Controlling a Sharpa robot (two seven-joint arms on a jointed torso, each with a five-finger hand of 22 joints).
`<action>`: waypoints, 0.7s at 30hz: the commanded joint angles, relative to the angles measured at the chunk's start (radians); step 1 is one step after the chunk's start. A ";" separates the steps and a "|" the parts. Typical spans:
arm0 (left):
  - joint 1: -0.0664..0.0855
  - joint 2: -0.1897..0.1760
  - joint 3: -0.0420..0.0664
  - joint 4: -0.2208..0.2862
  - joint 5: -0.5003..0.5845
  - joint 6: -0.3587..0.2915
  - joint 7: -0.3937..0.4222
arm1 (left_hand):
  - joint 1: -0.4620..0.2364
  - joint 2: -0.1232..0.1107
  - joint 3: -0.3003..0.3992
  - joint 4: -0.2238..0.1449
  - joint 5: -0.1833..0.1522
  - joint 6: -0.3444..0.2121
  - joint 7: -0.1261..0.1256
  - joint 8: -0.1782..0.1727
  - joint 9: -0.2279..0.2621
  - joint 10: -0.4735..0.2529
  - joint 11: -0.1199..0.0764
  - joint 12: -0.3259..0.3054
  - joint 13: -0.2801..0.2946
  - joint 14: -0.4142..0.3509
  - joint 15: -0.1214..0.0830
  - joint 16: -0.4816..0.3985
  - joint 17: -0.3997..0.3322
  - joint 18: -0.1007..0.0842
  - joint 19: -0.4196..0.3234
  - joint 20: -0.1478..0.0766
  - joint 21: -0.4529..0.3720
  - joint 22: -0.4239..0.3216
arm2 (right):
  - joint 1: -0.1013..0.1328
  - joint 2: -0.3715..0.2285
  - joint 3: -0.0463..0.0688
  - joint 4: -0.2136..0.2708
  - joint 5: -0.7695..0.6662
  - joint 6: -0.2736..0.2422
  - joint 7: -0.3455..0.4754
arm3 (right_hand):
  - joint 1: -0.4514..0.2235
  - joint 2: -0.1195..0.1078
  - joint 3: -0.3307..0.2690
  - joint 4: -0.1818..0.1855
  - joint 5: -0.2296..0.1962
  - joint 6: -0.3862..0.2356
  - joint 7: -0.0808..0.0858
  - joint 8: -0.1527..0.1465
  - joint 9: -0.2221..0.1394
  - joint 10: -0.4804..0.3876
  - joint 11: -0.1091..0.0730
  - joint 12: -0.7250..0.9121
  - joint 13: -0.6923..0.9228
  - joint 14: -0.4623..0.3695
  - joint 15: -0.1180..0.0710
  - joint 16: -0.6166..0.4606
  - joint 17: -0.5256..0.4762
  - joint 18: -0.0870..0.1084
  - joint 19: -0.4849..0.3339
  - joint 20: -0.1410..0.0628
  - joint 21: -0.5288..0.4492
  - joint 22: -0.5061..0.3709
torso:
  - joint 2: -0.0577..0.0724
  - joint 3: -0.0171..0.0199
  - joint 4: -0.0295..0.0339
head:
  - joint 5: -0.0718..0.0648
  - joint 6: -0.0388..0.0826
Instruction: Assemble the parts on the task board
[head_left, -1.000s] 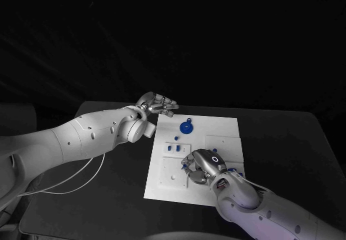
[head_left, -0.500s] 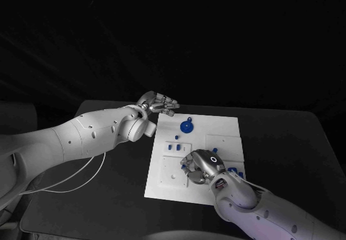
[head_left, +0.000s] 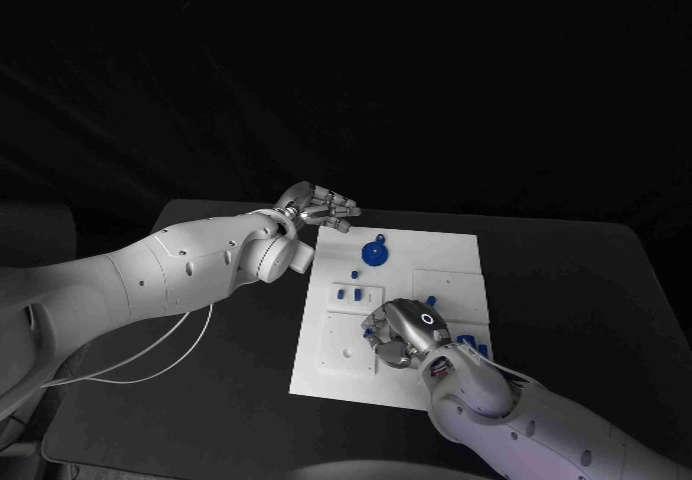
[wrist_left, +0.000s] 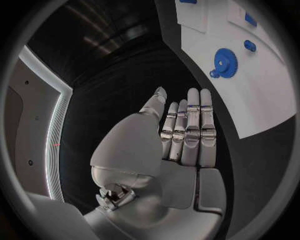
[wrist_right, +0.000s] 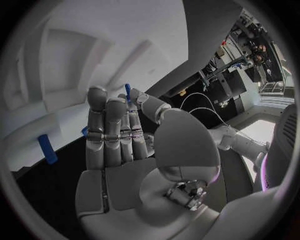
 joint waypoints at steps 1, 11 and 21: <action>0.001 0.002 0.001 0.001 0.005 0.014 0.004 | -0.002 0.007 -0.003 -0.001 0.000 -0.002 0.004 -0.002 0.001 -0.004 0.001 -0.002 0.000 -0.006 -0.001 -0.002 -0.001 -0.006 0.000 0.007 0.004 -0.001 | -0.001 0.006 -0.001 -0.004 -0.025 0.023 -0.011 | 0.000 0.009 -0.001 -0.003 0.001 0.008 0.002 0.007 0.001 0.005 0.001 0.004 0.001 0.000 -0.007 -0.007 0.001 0.013 0.038 -0.005 -0.004 0.001 | 0.000 0.0001 0.0000 | 0.001 -0.001; 0.001 0.002 0.001 0.002 0.005 0.018 0.001 | -0.003 0.008 -0.004 0.000 0.000 -0.004 0.004 -0.002 0.001 -0.007 0.001 -0.002 0.000 -0.006 0.000 -0.002 -0.001 -0.006 0.001 0.008 0.004 -0.006 | -0.001 0.014 -0.003 -0.012 -0.038 0.014 -0.030 | 0.000 0.009 0.000 -0.005 0.002 0.009 0.001 0.007 0.001 0.007 0.001 0.004 0.001 0.001 -0.008 -0.007 0.002 0.013 0.039 -0.005 -0.001 0.002 | 0.000 0.0002 -0.0007 | 0.003 -0.003; 0.001 0.002 0.001 0.002 0.005 0.021 -0.001 | -0.004 0.007 -0.004 0.000 0.000 -0.004 0.004 -0.002 0.002 -0.008 0.002 -0.002 0.000 -0.008 0.000 -0.003 -0.002 -0.007 0.000 0.008 0.003 -0.008 | -0.001 0.015 -0.003 -0.012 -0.043 0.014 -0.039 | 0.000 0.009 0.000 -0.005 0.002 0.009 0.001 0.007 0.001 0.007 0.001 0.004 0.001 0.001 -0.008 -0.007 0.002 0.013 0.039 -0.005 -0.001 0.002 | 0.000 0.0005 -0.0003 | 0.004 -0.004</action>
